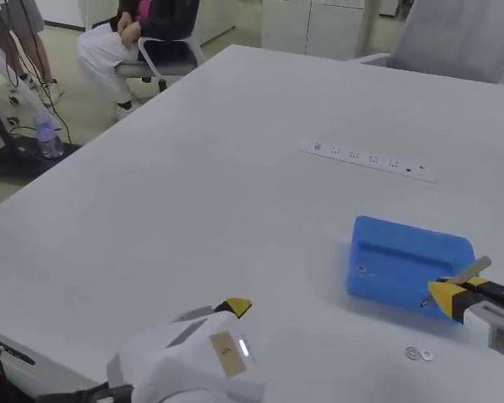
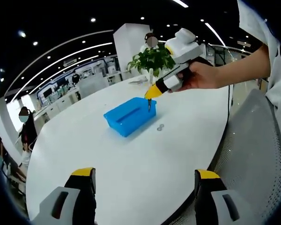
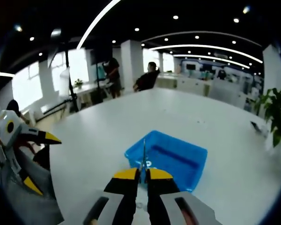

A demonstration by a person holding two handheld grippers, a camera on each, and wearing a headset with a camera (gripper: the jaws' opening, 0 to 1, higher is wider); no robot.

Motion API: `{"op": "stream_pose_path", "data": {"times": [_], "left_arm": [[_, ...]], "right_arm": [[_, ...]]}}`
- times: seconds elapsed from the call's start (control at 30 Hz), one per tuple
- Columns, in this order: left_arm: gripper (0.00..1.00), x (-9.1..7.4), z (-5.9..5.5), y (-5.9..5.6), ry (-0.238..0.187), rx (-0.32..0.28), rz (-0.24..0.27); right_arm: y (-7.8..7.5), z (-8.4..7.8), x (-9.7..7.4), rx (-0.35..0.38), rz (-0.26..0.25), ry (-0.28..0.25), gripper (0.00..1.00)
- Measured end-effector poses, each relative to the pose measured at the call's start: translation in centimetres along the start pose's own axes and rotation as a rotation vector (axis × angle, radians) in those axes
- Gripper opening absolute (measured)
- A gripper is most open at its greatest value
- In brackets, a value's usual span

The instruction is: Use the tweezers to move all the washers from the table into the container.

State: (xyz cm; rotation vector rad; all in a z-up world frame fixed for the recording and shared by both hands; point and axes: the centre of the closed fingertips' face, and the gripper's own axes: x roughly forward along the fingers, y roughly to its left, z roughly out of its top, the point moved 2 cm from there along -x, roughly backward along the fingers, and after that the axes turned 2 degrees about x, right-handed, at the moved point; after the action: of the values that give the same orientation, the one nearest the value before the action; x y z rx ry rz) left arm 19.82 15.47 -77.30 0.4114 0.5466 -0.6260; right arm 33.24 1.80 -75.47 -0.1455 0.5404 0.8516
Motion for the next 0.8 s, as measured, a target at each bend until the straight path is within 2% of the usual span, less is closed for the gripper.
{"op": "stream_pose_path", "data": {"times": [0.1,0.17,0.37,0.67,0.8], "left_arm": [[0.89,0.0,-0.1,0.0,0.005,0.005,-0.001],[0.89,0.0,0.0,-0.1,0.004,0.006,-0.002],[0.88,0.0,-0.2,-0.1,0.013,0.011,0.0],[0.88,0.1,-0.3,0.0,0.019,0.015,0.004],[0.88,0.1,-0.3,0.0,0.019,0.013,0.005]], "right_arm": [[0.3,-1.1,0.0,-0.007,0.004,0.024,0.04],[0.5,-2.1,0.2,-0.01,0.018,0.062,0.04],[-0.2,-3.6,0.9,-0.011,0.019,0.092,0.04],[-1.0,-4.7,1.8,-0.046,0.016,0.13,0.04],[-0.9,-5.1,1.9,-0.05,0.016,0.141,0.04]]}}
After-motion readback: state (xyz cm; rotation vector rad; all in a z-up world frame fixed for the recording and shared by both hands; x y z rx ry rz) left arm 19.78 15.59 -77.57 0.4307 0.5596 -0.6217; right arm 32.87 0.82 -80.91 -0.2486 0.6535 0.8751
